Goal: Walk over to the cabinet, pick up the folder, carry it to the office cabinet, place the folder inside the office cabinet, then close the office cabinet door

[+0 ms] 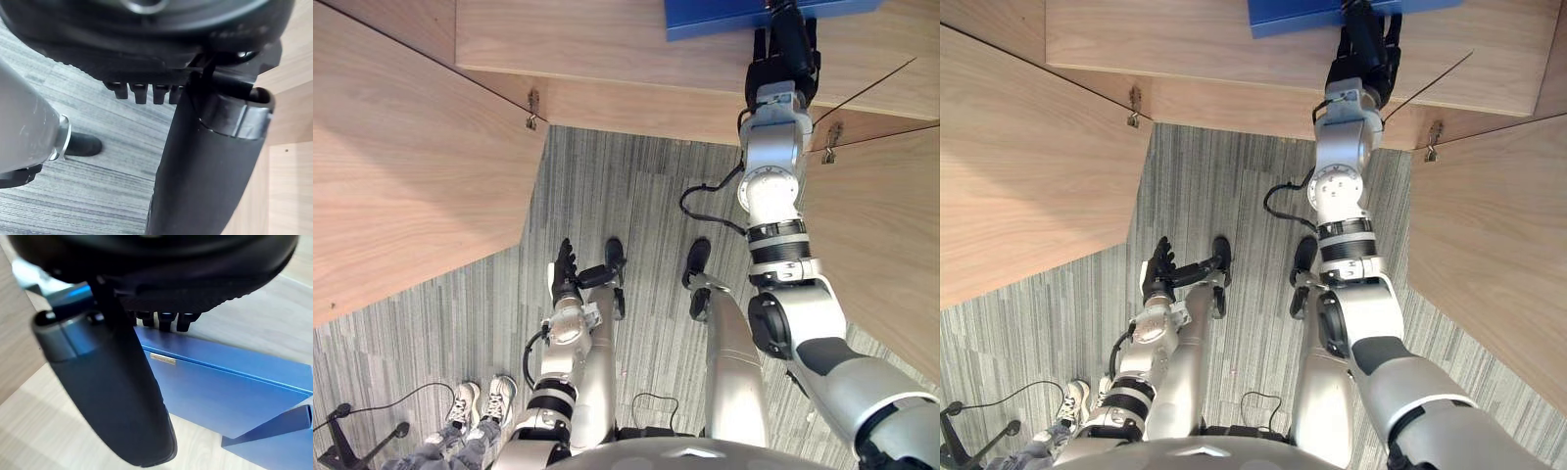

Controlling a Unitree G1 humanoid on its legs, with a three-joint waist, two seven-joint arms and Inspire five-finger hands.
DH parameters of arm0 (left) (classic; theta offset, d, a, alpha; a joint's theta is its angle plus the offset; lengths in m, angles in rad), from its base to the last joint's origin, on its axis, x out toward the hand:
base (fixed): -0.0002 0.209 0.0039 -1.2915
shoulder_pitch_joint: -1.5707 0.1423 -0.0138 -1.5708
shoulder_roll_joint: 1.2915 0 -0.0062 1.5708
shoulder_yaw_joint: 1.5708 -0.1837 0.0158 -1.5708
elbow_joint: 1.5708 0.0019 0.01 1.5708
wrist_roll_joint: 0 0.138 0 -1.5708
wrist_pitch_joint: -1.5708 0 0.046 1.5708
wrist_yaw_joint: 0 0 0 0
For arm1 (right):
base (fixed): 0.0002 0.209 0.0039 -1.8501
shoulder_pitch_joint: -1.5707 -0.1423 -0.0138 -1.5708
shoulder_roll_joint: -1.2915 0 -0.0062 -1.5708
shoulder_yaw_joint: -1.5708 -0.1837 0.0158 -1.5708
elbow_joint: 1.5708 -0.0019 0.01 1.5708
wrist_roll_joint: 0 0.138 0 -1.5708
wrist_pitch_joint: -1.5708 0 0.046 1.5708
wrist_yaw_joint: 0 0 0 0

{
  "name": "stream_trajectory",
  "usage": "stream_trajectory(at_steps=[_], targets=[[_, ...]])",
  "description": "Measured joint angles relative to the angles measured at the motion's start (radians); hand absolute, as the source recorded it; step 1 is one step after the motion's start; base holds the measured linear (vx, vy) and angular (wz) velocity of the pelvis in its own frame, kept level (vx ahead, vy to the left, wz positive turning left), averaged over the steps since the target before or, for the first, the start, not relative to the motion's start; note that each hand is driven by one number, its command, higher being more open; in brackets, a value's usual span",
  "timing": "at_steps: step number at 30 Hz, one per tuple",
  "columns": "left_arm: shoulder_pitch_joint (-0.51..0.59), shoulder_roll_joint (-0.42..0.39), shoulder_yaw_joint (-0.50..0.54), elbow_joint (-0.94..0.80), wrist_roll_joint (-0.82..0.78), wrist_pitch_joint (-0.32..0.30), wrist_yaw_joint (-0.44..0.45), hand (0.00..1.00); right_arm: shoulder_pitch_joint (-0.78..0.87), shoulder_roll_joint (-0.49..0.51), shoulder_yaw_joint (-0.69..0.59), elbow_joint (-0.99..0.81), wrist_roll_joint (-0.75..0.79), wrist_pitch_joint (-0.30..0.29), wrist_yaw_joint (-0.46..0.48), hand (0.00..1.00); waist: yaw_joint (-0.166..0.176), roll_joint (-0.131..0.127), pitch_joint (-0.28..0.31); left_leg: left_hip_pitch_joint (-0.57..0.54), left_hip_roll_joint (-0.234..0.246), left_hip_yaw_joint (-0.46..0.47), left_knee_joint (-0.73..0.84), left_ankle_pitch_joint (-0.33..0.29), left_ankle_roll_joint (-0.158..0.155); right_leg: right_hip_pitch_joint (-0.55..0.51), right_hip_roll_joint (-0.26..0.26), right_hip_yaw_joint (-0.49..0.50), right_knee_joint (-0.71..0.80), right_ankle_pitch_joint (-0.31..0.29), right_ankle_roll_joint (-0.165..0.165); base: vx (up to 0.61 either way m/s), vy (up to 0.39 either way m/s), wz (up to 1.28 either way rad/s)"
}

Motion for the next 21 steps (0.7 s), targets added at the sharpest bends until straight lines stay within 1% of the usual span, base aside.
stream_trajectory(at_steps=[6,12,19,21], targets=[[0.000,0.000,0.001,0.000,0.000,0.007,0.000,1.00,0.092,0.005,0.025,-0.014,0.002,0.000,0.038,1.00,0.000,0.004,-0.003,0.014,0.001,0.001,0.000,-0.003,0.003,0.017,0.001,-0.001,-0.004,0.000,0.000,0.00,0.000,0.00],[0.000,0.000,0.003,0.001,0.000,0.018,0.002,1.00,0.231,0.031,0.025,-0.101,0.004,-0.006,0.057,1.00,-0.001,0.004,-0.003,0.029,0.001,0.004,-0.001,-0.006,0.008,0.036,0.001,-0.001,-0.012,0.000,0.001,0.00,0.000,0.00],[0.000,0.000,0.011,0.001,0.000,0.021,0.002,1.00,0.319,0.042,0.026,-0.153,0.013,-0.019,0.077,1.00,-0.002,0.002,-0.007,0.040,0.004,0.009,-0.011,-0.008,0.009,0.049,0.006,0.002,-0.032,0.006,0.005,0.00,0.000,-0.01],[0.001,0.000,0.012,0.000,0.000,0.021,0.002,1.00,0.382,0.031,0.048,-0.225,0.000,-0.017,0.076,1.00,-0.003,0.002,-0.007,0.042,0.004,0.013,-0.013,-0.008,0.010,0.049,0.006,0.005,-0.036,0.007,0.007,0.01,0.002,-0.02]])
